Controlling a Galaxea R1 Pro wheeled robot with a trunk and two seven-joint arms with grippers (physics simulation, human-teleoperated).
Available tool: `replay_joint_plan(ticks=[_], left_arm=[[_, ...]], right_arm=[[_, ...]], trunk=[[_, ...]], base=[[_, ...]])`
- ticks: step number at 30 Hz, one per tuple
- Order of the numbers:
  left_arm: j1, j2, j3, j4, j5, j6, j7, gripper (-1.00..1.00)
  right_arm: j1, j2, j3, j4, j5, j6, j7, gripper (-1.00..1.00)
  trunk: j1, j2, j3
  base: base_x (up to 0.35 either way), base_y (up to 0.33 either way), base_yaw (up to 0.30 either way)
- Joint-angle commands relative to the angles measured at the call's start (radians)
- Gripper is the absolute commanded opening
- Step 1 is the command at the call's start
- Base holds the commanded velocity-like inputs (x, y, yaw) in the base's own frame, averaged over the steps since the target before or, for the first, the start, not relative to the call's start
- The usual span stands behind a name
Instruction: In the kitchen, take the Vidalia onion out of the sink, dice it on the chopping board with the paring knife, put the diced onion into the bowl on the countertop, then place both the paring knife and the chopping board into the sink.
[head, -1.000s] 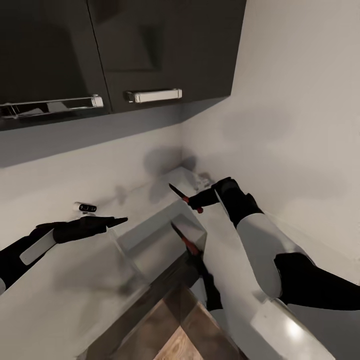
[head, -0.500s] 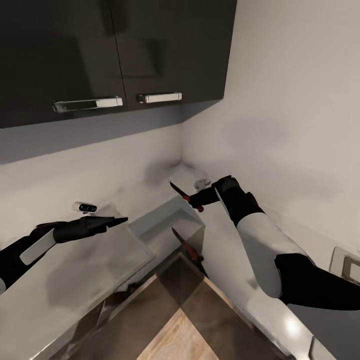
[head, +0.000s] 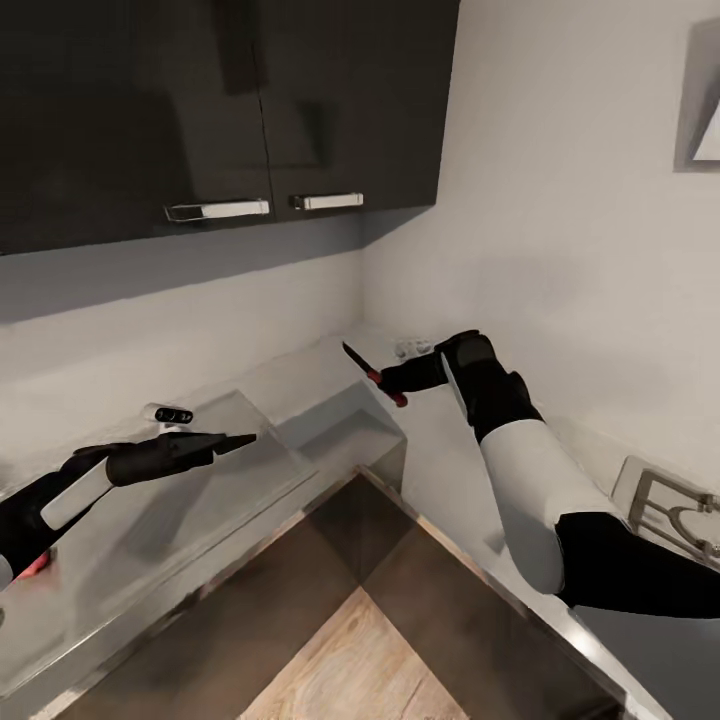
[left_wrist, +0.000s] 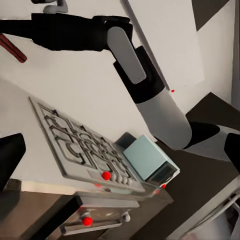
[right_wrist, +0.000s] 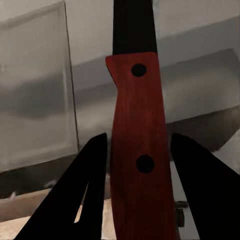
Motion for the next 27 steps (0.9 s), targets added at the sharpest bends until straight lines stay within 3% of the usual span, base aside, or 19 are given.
replay_joint_plan(ticks=[1, 5, 8, 9, 10, 11, 14, 18, 21, 23, 24, 27], left_arm=[[-0.002, 0.001, -0.006, 0.000, 0.009, 0.011, -0.002, 1.00], [-0.002, 0.005, -0.006, -0.002, 0.009, 0.011, -0.003, 1.00], [-0.001, 0.005, -0.007, -0.003, 0.009, 0.012, -0.003, 1.00], [-0.001, 0.005, -0.007, -0.004, 0.009, 0.012, -0.004, 1.00], [-0.002, 0.004, -0.007, -0.006, 0.008, 0.013, -0.015, 1.00], [-0.002, 0.004, -0.007, -0.007, 0.008, 0.013, -0.021, 1.00], [-0.001, 0.003, -0.010, -0.008, 0.006, 0.013, -0.095, 1.00], [-0.002, 0.003, -0.011, -0.010, 0.002, 0.013, -0.146, 1.00], [-0.002, 0.003, -0.016, -0.011, 0.000, 0.012, -0.168, 1.00], [-0.002, 0.004, -0.017, -0.013, 0.000, 0.013, -0.168, 1.00], [-0.002, 0.007, -0.018, -0.025, 0.000, 0.013, -0.168, 1.00], [-0.002, 0.009, -0.019, -0.066, -0.001, 0.016, -0.168, 1.00]], right_arm=[[-0.001, 0.001, -0.009, -0.002, 0.007, 0.012, 0.021, -1.00], [-0.001, 0.001, -0.084, -0.046, 0.004, 0.065, 0.087, -1.00], [-0.001, 0.001, -0.106, -0.096, 0.003, 0.099, 0.153, -1.00], [-0.001, 0.001, -0.110, -0.109, 0.003, 0.111, 0.190, -1.00], [0.003, -0.005, -0.114, -0.124, 0.003, 0.126, 0.281, -1.00], [0.004, -0.013, -0.114, -0.126, 0.003, 0.126, 0.306, -1.00], [0.041, -0.084, -0.117, -0.139, 0.004, 0.126, 0.471, -1.00], [0.079, -0.121, -0.118, -0.149, 0.003, 0.119, 0.554, -1.00], [0.163, -0.129, -0.118, -0.218, 0.007, 0.091, 0.616, -1.00], [0.208, -0.130, -0.118, -0.265, 0.009, 0.084, 0.622, -1.00], [0.264, -0.131, -0.119, -0.329, 0.008, 0.077, 0.628, -1.00], [0.354, -0.134, -0.121, -0.398, 0.004, 0.054, 0.635, -1.00]], trunk=[[0.000, -0.002, -0.001], [0.000, -0.002, 0.006], [0.000, -0.002, 0.011], [0.000, -0.002, 0.013], [0.000, -0.002, 0.014], [0.000, -0.002, 0.016], [0.000, -0.002, 0.021], [0.000, -0.002, 0.027], [0.000, -0.002, 0.032], [0.000, -0.002, 0.036], [0.000, -0.002, 0.037], [0.000, -0.002, 0.042]], base=[[-0.346, 0.000, 0.000], [-0.346, 0.000, 0.000], [-0.346, 0.000, 0.000], [-0.346, 0.000, 0.000], [-0.346, 0.000, -0.005], [-0.346, 0.000, -0.013], [-0.346, 0.000, -0.065], [-0.346, 0.000, -0.086], [-0.346, 0.000, -0.089], [-0.346, 0.000, -0.089], [-0.346, 0.000, -0.090], [-0.346, 0.000, -0.080]])
